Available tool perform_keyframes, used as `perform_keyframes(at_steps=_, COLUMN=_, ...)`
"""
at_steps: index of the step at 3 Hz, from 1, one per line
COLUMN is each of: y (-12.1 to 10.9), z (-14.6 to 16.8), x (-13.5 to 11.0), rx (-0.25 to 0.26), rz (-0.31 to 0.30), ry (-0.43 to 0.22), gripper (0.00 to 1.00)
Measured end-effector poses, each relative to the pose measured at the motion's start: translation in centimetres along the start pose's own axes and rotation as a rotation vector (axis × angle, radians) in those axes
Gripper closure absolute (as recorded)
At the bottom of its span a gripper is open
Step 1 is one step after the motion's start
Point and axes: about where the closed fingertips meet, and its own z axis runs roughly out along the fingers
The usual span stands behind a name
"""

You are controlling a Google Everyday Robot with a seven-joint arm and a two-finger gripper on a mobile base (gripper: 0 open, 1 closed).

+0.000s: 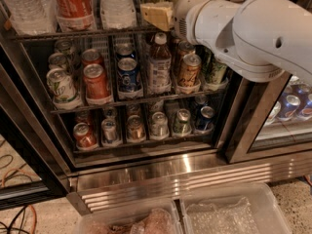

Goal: Pick green can from top shelf of fridge

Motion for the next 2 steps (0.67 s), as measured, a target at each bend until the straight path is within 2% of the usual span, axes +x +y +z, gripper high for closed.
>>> perform_keyframes(at_steps=2, y=-0.3, z=1.0, x=-2.9, rx=0.040, rz=0.060, ry=-0.079, gripper=0.40)
